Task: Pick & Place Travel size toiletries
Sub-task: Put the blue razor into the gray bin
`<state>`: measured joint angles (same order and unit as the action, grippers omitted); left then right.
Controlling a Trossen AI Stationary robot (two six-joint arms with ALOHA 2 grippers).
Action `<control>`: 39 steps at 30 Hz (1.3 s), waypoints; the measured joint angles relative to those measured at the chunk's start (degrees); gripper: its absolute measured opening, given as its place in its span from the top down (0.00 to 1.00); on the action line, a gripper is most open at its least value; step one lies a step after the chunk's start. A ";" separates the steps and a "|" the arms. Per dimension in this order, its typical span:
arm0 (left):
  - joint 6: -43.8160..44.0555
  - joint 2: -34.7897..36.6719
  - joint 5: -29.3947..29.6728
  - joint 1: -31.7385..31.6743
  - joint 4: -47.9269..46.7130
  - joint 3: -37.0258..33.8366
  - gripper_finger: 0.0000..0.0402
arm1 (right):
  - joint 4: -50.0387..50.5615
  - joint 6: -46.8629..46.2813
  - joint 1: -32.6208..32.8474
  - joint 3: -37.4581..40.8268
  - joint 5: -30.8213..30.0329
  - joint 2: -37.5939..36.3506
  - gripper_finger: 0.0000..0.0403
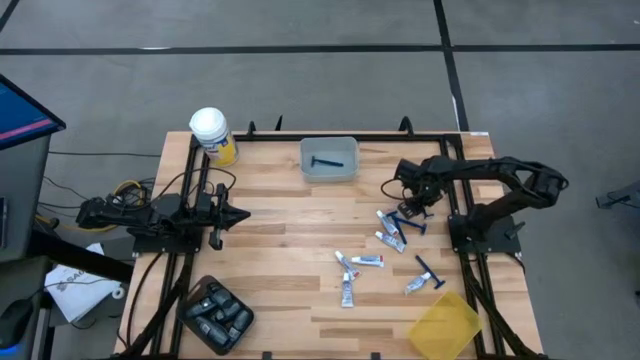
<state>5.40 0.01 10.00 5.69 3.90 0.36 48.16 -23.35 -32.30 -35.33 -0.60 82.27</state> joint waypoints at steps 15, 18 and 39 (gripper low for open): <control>0.01 0.00 0.02 0.02 0.00 0.00 0.98 | -0.42 1.28 -1.41 -0.17 1.68 1.37 0.81; 0.01 0.00 0.02 0.00 0.00 0.00 0.98 | -0.48 1.28 -1.41 -0.17 1.49 1.37 0.87; -0.01 0.00 0.02 0.01 0.00 0.00 0.98 | 2.58 -0.10 -0.34 -13.38 0.24 -6.48 0.97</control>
<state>5.39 0.01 10.02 5.70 3.90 0.36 50.74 -23.44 -32.64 -48.71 -0.36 75.79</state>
